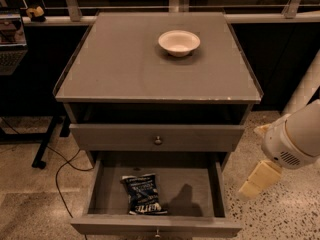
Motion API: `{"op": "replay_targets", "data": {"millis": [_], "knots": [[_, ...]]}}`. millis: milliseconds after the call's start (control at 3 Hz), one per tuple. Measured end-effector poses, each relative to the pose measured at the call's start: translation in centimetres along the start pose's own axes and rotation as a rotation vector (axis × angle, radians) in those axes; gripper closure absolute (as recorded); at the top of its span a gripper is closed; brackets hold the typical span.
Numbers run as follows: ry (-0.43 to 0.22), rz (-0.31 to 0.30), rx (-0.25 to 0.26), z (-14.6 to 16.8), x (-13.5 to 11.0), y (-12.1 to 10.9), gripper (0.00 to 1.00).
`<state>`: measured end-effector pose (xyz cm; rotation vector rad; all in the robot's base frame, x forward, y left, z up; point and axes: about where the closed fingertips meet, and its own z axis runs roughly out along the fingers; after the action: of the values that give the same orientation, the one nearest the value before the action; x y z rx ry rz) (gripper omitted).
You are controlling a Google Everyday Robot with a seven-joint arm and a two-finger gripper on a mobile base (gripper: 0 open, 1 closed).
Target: Pick blue chip bag from middle drawer and place on counter
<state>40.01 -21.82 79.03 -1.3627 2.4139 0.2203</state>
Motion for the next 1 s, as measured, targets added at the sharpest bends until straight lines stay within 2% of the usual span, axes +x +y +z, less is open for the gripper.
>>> {"op": "replay_targets", "data": {"millis": [333,667,1000], "knots": [[-0.021,0.137,-0.032,3.1,1.8,1.2,0.0],[-0.021,0.285,-0.058,8.0,3.0,2.9,0.0],[0.008,0.382,-0.073,12.7,3.6,4.4,0.0]]}}
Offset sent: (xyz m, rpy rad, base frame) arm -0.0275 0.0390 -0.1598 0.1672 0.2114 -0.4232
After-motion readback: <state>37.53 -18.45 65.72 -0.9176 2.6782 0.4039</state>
